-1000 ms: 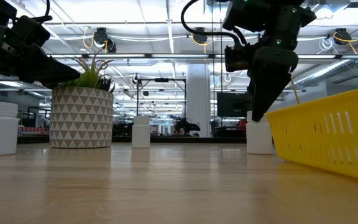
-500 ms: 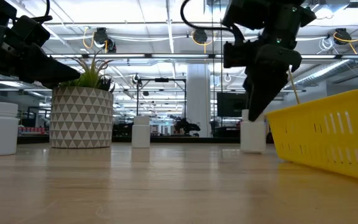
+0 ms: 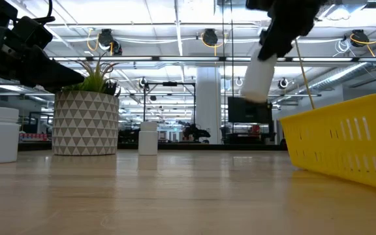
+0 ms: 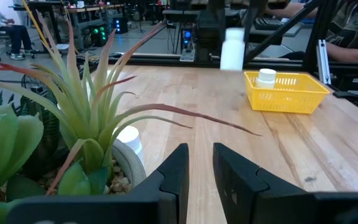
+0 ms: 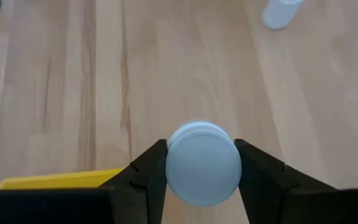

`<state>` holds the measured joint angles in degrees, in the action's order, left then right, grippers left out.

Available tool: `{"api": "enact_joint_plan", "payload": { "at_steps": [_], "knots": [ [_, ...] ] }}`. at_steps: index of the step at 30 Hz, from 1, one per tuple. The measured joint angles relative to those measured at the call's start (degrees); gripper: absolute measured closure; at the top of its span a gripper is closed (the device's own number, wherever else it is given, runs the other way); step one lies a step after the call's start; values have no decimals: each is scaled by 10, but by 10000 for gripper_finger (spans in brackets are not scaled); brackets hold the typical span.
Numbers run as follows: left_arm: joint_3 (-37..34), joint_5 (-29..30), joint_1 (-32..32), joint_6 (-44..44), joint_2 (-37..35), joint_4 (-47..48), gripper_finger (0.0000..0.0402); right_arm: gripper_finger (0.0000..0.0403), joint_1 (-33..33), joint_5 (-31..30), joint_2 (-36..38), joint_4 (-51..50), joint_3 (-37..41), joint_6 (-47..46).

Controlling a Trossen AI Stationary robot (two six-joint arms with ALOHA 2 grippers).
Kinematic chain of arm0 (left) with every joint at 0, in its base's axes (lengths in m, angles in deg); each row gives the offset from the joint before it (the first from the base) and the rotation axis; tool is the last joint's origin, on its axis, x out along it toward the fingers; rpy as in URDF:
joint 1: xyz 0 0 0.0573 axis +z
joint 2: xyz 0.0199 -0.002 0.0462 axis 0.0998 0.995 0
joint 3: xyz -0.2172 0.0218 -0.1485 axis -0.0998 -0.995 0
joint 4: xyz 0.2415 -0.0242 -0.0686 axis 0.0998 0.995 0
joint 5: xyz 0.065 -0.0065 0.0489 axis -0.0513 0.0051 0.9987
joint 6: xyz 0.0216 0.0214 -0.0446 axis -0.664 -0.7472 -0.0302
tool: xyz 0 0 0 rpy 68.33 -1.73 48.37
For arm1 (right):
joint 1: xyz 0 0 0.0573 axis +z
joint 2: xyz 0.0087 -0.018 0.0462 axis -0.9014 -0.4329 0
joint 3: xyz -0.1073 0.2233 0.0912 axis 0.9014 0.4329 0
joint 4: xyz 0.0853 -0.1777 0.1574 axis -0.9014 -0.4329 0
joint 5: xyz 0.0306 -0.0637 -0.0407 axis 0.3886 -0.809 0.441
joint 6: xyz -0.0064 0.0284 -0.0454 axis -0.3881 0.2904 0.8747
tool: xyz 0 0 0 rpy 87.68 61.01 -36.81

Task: Pick and place pill bottles into a basket
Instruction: Put the pill bottle into the basket

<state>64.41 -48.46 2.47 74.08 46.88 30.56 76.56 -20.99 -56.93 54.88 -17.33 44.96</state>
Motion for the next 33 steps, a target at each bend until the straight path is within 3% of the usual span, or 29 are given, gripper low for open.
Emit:
{"api": "enact_joint_plan", "payload": {
  "at_steps": [7, 17, 33],
  "knots": [
    [0, 0, 0, 2, 0, -4, 325, 260, 64, -54, 16, -118, -33, -94],
    [0, 0, 0, 4, 0, -7, 325, 260, 119, -51, -17, -111, -35, -165],
    [0, 0, 0, 2, 0, -8, 325, 260, 128, 38, -98, -59, -35, -176]
  ]
}}
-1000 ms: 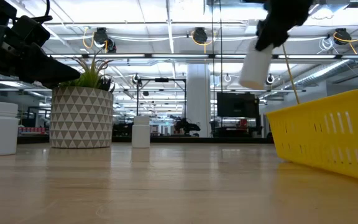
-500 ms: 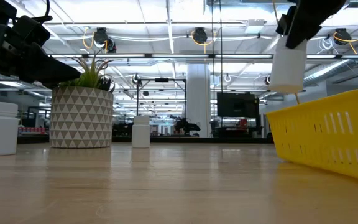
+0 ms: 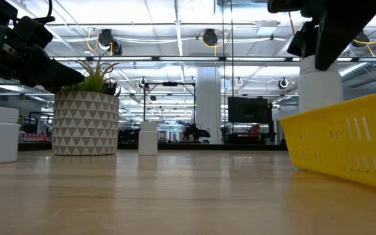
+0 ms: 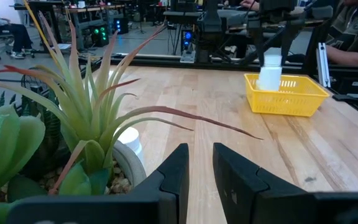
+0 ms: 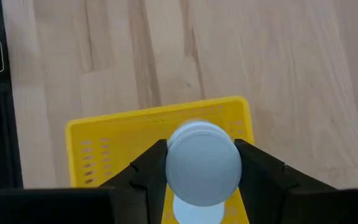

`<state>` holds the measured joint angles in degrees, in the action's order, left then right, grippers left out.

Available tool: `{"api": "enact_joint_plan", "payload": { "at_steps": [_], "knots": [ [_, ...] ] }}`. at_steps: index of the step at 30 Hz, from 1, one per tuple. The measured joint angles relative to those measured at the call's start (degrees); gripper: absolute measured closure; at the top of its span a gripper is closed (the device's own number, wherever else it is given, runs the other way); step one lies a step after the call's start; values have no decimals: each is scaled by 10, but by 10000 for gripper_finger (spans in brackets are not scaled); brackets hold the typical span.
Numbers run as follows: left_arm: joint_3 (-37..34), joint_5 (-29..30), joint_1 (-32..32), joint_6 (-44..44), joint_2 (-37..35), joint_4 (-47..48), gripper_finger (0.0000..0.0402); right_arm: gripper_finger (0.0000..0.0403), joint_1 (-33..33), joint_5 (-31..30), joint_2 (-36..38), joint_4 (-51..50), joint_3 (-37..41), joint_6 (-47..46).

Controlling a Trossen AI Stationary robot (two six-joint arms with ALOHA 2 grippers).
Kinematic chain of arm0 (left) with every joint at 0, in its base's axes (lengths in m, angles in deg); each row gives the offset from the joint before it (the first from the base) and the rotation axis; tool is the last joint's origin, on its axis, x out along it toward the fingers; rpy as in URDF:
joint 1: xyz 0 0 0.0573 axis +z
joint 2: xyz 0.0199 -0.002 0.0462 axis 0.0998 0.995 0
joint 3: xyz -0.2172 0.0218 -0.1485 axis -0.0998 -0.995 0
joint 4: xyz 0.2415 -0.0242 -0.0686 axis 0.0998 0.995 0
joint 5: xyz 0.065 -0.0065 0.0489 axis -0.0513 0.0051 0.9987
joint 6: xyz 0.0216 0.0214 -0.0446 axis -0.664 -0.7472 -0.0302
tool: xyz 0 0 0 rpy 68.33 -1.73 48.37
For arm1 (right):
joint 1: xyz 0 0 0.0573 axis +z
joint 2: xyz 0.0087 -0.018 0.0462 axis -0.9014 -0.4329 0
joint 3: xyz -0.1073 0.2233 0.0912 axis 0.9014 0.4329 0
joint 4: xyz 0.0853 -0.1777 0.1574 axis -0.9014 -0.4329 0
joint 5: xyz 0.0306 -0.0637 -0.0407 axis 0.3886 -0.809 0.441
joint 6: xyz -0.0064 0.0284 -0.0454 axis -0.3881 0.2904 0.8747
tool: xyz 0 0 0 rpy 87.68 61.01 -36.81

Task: Pick and place pill bottles into a basket
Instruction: Put the pill bottle into the basket

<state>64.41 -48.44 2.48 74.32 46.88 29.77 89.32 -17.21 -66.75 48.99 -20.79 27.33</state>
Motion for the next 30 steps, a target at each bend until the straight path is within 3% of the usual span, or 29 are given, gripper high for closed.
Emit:
{"api": "enact_joint_plan", "payload": {
  "at_steps": [13, 30],
  "knots": [
    [0, 0, 0, -1, 0, 0, 325, 260, 35, 12, -2, 29, 0, -40],
    [0, 1, 0, 6, 0, -2, 325, 260, 140, -50, -2, 29, 0, -184]
  ]
}}
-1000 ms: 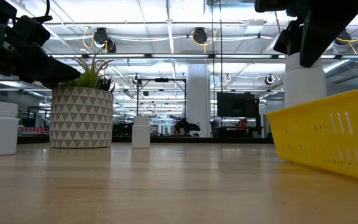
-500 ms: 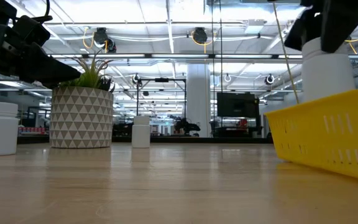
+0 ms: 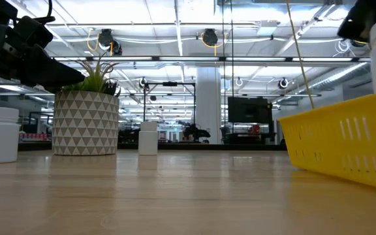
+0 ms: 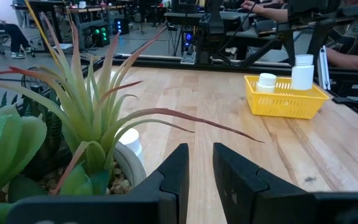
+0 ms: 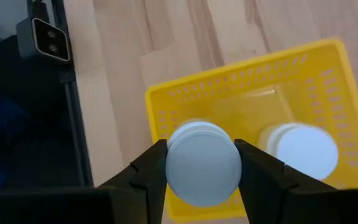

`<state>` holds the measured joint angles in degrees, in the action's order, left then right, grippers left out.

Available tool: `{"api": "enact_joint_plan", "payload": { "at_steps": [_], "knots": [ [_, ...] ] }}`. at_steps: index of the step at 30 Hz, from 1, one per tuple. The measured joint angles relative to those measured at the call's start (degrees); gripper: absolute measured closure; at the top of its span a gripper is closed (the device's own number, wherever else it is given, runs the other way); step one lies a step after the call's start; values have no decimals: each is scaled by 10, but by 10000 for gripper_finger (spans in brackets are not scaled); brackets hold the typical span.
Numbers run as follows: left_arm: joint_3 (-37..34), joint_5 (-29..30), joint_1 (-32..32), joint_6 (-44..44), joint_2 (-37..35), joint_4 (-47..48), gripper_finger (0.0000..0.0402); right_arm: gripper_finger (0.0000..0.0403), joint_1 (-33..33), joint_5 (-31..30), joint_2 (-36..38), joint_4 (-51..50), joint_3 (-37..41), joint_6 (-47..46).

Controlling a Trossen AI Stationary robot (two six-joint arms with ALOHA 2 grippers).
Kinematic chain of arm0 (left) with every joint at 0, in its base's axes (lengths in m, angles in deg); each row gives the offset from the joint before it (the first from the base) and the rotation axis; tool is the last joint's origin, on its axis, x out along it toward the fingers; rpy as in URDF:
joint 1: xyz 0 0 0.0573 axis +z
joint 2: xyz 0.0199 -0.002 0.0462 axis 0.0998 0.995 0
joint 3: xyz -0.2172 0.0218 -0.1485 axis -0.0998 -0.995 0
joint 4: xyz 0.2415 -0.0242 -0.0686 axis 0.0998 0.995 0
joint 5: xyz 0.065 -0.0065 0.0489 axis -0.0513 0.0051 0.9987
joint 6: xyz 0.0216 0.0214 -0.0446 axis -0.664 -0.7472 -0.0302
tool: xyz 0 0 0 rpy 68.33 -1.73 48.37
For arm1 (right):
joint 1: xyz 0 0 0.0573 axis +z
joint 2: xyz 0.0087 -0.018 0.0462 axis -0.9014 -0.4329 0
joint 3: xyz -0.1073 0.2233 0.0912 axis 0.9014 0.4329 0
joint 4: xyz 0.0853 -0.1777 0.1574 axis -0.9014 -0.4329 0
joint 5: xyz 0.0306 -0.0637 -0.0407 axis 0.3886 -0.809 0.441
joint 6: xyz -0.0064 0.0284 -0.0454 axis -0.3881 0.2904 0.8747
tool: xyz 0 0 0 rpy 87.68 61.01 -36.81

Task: Pick and place pill bottles into a basket
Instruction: Put the pill bottle into the basket

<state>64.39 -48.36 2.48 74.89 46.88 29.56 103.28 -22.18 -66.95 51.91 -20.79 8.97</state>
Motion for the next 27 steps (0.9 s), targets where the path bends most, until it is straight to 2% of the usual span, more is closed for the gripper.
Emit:
{"api": "enact_joint_plan", "payload": {
  "at_steps": [10, 20, 27],
  "knots": [
    [0, 0, 0, -2, 0, -2, 325, 260, 24, -15, -12, -36, 5, -65],
    [0, 1, 0, -6, 1, -2, 325, 260, 22, 18, -28, 10, 57, -86],
    [0, 2, 0, -6, 1, -2, 325, 260, 21, 20, -27, 27, 73, -86]
  ]
}}
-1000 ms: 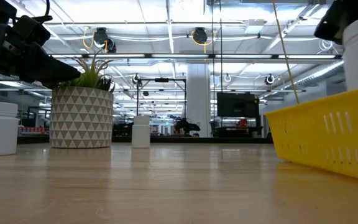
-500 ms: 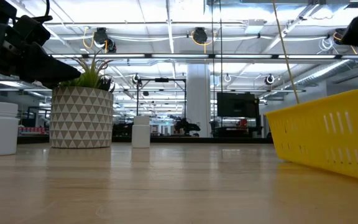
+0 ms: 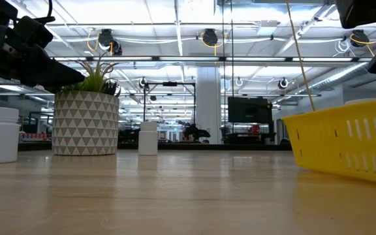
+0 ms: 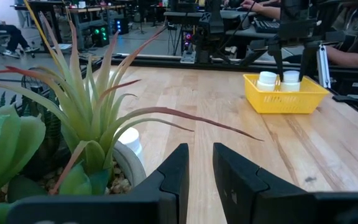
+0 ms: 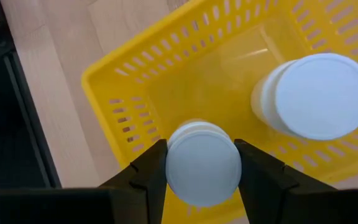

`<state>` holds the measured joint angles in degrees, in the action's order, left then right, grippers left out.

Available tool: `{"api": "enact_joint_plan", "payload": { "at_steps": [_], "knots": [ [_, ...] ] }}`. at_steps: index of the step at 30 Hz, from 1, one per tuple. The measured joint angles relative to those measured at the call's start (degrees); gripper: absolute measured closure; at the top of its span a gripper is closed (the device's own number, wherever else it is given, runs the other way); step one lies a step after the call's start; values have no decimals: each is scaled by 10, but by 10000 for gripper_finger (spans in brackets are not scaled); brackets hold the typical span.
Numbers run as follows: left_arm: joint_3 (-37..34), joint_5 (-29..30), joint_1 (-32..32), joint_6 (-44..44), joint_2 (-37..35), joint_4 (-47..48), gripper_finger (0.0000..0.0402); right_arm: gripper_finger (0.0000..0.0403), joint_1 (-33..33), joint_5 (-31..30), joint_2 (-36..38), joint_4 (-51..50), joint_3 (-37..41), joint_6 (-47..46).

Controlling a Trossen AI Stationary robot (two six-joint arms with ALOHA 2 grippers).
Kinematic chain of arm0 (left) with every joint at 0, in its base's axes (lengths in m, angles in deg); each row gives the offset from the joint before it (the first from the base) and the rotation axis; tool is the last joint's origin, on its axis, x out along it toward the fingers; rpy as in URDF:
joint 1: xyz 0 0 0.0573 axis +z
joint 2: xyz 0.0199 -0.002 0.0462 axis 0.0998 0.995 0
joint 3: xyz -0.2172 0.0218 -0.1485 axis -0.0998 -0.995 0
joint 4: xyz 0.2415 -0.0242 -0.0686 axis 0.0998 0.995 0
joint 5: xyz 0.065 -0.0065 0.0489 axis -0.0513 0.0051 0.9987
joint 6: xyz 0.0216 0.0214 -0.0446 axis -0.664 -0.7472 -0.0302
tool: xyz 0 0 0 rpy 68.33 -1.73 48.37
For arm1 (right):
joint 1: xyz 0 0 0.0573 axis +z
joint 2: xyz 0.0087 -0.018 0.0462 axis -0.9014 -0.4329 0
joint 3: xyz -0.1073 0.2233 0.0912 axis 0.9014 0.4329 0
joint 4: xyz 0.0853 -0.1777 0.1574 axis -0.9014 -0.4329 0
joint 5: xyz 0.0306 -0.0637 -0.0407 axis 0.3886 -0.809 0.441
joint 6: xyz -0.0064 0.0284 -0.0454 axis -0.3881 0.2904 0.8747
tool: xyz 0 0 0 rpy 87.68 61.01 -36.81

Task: Pick and place pill bottles into a basket
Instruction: Put the pill bottle into the basket

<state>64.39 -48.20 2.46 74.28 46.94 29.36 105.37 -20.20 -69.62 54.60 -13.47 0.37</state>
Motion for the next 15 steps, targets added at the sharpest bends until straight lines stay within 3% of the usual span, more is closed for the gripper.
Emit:
{"api": "enact_joint_plan", "payload": {
  "at_steps": [7, 12, 15],
  "knots": [
    [0, 0, 0, 0, 0, 0, 325, 259, -1, 19, 0, 20, 2, -11],
    [0, 0, 0, 0, 0, 0, 325, 148, -1, 29, -2, 26, 3, -44],
    [0, 0, 0, 0, 0, 0, 325, 108, -1, 16, -2, 24, 3, -56]
  ]
}}
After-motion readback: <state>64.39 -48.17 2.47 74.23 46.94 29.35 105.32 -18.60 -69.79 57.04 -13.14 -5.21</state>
